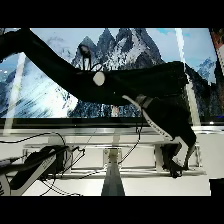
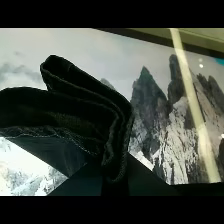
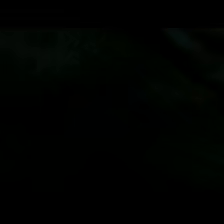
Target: Fold the clothes and pants, and hang the long-sleeved shirts on hangers.
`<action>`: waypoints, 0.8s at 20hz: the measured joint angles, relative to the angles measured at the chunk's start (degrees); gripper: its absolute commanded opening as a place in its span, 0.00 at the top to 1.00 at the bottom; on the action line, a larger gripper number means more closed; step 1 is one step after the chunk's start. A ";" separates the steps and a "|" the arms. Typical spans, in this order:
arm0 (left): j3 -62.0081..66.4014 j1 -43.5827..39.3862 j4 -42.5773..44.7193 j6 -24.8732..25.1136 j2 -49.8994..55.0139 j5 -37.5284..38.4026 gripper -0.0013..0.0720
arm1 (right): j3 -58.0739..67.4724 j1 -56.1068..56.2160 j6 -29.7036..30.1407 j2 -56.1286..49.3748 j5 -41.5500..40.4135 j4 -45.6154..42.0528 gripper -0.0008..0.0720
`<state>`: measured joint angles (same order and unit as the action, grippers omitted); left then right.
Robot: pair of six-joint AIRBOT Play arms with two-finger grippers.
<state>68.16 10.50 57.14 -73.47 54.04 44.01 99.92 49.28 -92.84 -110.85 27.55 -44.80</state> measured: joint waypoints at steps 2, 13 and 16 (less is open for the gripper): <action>0.00 -0.17 -0.74 -0.02 0.74 0.09 0.95 | 1.57 2.21 -0.35 -1.36 0.63 1.16 0.93; -0.31 -17.97 -15.37 -0.22 11.54 2.34 0.95 | 3.26 -21.99 -0.74 6.10 23.56 -13.86 0.93; -0.35 -28.85 -19.69 -0.24 15.98 -0.33 0.16 | 3.28 -33.09 -0.76 10.34 29.73 -16.35 0.93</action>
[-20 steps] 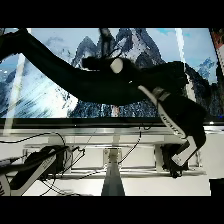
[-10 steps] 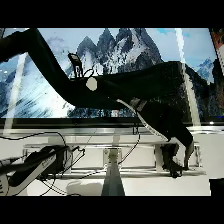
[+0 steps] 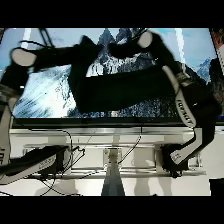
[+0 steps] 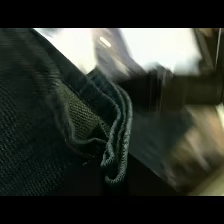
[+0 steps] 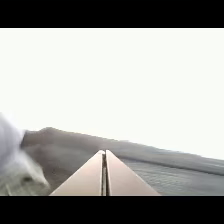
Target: Fold the clothes and pants, and hang the long-sleeved shirts on hangers.
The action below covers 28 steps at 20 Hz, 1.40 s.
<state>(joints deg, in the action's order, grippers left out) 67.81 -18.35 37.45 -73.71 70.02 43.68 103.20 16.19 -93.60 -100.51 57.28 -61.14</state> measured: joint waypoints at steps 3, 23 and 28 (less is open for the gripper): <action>0.00 -7.74 -1.79 0.02 3.15 -1.60 0.04 | 0.00 -8.81 0.00 3.50 3.87 -1.09 0.93; -19.58 29.24 7.91 9.33 6.34 17.62 0.04 | -0.02 -15.34 4.79 6.62 13.05 -3.45 0.93; -22.93 23.43 -7.30 20.52 15.91 11.26 0.55 | -0.13 -14.12 5.68 6.49 12.11 -3.63 0.93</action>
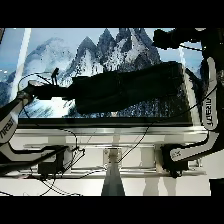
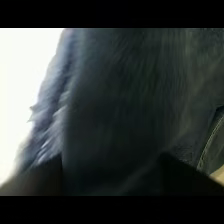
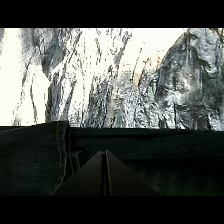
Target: Fold the clothes and pants, and hang the long-sleeved shirts on hangers.
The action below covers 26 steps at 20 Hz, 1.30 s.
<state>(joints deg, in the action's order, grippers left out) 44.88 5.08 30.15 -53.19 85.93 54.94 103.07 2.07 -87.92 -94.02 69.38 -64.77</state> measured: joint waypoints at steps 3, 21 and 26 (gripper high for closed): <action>-0.28 -2.91 -4.20 4.50 2.16 -3.63 0.95 | -0.15 1.60 1.55 -0.90 -0.04 -0.13 0.93; 14.53 14.12 17.31 -5.05 -32.41 14.58 0.95 | -4.26 45.22 0.57 -18.47 -28.44 10.45 0.93; 14.78 10.82 10.14 -11.61 -31.12 12.68 0.95 | 0.94 40.89 0.28 -15.61 -18.10 -1.88 0.93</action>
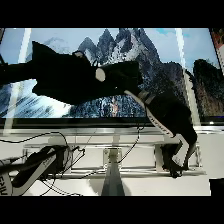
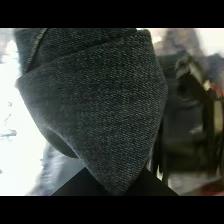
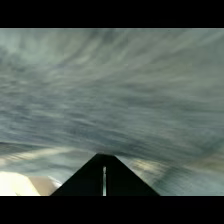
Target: Fold the clothes and pants, and hang the long-sleeved shirts on hangers.
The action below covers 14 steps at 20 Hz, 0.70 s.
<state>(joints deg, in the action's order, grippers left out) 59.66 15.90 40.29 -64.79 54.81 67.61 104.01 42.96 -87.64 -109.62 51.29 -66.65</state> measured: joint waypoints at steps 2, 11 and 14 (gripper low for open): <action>0.04 -4.59 -3.19 -2.80 2.71 -2.91 0.95 | 1.03 -5.20 1.03 2.62 6.73 -3.76 0.93; 5.57 -41.27 -34.10 2.27 25.92 -33.42 0.47 | 2.05 -32.02 3.19 15.93 19.67 -8.26 0.93; 10.95 -48.37 -40.96 7.63 33.29 -40.98 0.02 | 1.81 -39.19 3.28 17.53 20.28 -8.57 0.93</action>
<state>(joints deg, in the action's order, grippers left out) 70.61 -32.47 -0.67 -57.17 88.09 26.63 105.82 3.77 -84.36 -92.09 71.57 -75.22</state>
